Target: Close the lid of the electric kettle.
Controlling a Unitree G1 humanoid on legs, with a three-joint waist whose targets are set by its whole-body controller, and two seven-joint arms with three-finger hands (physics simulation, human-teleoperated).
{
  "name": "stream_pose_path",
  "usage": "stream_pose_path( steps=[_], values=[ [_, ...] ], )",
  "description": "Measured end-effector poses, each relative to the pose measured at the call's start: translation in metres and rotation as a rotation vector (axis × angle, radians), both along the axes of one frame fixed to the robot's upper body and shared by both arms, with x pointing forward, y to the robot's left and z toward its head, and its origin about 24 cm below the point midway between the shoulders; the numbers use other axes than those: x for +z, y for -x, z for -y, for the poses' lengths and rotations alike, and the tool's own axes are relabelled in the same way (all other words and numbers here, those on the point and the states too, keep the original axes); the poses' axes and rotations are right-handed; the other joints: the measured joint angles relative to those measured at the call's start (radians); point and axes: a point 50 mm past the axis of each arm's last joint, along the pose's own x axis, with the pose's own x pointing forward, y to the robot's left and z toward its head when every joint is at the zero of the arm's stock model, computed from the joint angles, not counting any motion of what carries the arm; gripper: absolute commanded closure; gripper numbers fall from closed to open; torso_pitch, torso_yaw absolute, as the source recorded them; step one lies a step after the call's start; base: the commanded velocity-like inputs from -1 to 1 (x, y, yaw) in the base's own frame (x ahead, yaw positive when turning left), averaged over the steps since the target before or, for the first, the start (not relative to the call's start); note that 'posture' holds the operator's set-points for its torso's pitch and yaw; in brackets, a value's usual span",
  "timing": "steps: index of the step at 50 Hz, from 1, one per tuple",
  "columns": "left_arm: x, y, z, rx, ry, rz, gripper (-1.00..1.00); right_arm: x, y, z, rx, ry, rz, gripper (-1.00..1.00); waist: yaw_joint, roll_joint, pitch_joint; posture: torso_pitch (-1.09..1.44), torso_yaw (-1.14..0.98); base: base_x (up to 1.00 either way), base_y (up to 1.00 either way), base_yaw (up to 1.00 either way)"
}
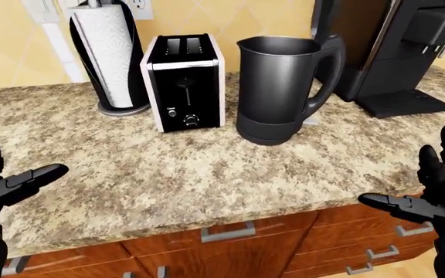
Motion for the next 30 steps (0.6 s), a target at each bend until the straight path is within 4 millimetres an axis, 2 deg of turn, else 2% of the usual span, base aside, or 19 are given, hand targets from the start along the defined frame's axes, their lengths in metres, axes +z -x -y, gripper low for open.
stream_pose_path(
  steps=[7, 12, 30],
  values=[
    [0.0011, 0.0009, 0.0001, 0.001, -0.001, 0.001, -1.0, 0.0013, 0.0004, -0.0009, 0.001, 0.005, 0.003, -1.0, 0.005, 0.002, -0.073, -0.33, 0.0, 0.0, 0.0, 0.0],
    [-0.0013, -0.0014, -0.0005, -0.001, -0.001, -0.002, -1.0, 0.0003, 0.0008, -0.0002, 0.001, 0.005, 0.003, -1.0, 0.007, 0.003, -0.115, -0.38, 0.0, 0.0, 0.0, 0.0],
    [-0.0003, 0.0001, -0.0006, 0.003, 0.003, 0.001, -1.0, 0.0006, 0.0021, -0.0009, 0.001, 0.007, 0.002, -1.0, 0.006, 0.001, -0.208, -0.56, 0.0, 0.0, 0.0, 0.0]
  ],
)
